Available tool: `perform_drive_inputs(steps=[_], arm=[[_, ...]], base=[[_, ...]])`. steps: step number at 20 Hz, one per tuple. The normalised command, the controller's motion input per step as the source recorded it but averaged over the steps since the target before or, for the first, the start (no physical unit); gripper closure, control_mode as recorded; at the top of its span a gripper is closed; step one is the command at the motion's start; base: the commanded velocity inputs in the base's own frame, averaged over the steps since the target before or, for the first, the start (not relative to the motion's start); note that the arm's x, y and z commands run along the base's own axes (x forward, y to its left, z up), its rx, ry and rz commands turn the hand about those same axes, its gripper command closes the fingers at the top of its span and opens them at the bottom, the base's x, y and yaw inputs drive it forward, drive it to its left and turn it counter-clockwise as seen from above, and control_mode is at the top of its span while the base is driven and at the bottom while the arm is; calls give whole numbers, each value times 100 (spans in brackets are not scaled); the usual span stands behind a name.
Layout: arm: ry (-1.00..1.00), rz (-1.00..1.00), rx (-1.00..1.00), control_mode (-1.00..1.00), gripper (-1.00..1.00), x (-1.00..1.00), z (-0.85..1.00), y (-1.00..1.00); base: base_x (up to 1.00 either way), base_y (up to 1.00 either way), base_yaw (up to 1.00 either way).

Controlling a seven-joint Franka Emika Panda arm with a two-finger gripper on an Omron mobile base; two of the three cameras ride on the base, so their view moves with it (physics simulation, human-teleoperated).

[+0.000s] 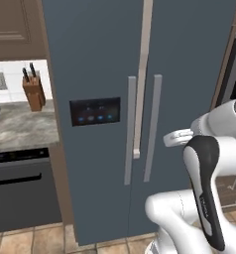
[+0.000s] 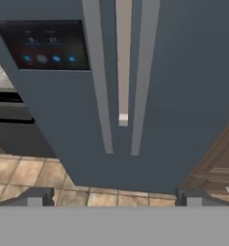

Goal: Retrieve the orange and peach from the fridge and place them into the bowl on the dining table.

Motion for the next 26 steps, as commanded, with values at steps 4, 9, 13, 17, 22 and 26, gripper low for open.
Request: perform_drive_inputs(steps=[4, 9, 13, 17, 22, 26], arm=[[0, 0, 0, 100, -100, 0, 0, 0], [0, 0, 0, 100, -100, 0, 0, 0], [0, 0, 0, 100, -100, 0, 0, 0], [0, 0, 0, 100, -100, 0, 0, 0], [0, 0, 0, -100, -100, 0, 0, 0], [0, 0, 0, -100, -100, 1, 0, 0]], base=[[-40, 9, 0], [-43, 0, 0], [-37, 0, 0], [-31, 9, 0], [-11, 3, 0], [0, 0, 0]])
